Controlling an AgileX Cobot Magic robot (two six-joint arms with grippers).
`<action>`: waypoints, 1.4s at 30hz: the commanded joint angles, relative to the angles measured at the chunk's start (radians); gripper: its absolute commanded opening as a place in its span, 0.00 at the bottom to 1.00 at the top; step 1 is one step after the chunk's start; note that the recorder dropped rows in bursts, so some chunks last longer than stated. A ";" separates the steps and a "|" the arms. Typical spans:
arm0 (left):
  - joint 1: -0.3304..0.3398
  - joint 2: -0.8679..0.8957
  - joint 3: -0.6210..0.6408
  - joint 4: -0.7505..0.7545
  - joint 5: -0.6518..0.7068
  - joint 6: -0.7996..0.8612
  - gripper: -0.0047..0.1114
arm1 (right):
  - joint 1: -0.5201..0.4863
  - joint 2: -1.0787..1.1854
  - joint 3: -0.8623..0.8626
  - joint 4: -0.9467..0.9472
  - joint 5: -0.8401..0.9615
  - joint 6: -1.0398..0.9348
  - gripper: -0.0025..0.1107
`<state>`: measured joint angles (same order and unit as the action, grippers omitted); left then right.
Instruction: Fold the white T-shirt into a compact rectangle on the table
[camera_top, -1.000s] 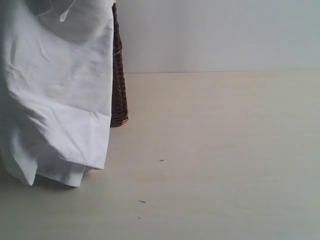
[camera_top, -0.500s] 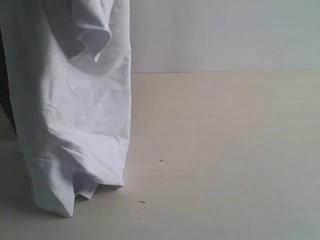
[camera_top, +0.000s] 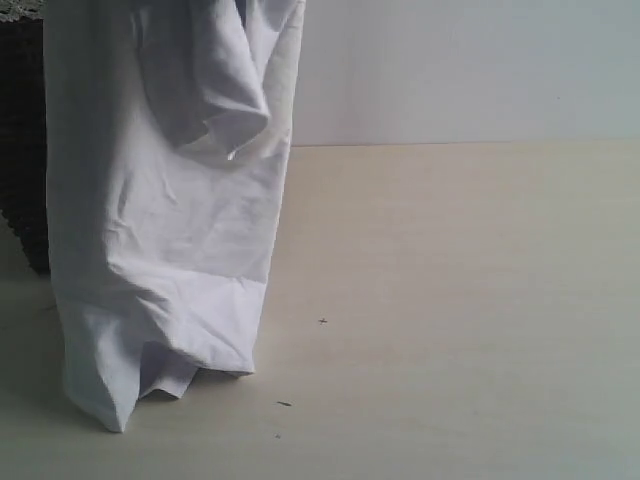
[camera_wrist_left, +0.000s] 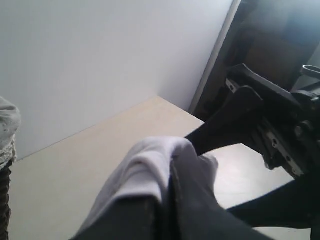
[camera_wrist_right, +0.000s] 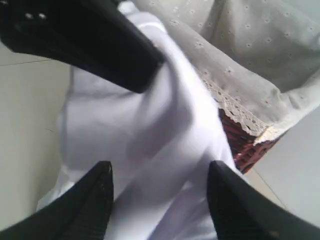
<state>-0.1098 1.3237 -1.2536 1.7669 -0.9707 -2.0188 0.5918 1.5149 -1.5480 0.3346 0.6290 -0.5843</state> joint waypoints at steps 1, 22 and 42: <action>-0.007 -0.019 0.000 -0.023 -0.016 0.007 0.04 | 0.002 0.035 -0.005 -0.040 0.008 0.057 0.48; -0.007 -0.024 0.068 -0.023 0.051 0.076 0.83 | 0.002 -0.150 -0.005 -0.540 0.107 0.274 0.02; -0.089 -0.022 0.231 -0.023 0.161 0.523 0.83 | 0.002 -0.203 -0.323 -0.955 0.187 0.604 0.02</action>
<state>-0.1925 1.3080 -1.0272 1.7577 -0.8294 -1.5030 0.5918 1.3242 -1.8251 -0.4267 0.8076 -0.1203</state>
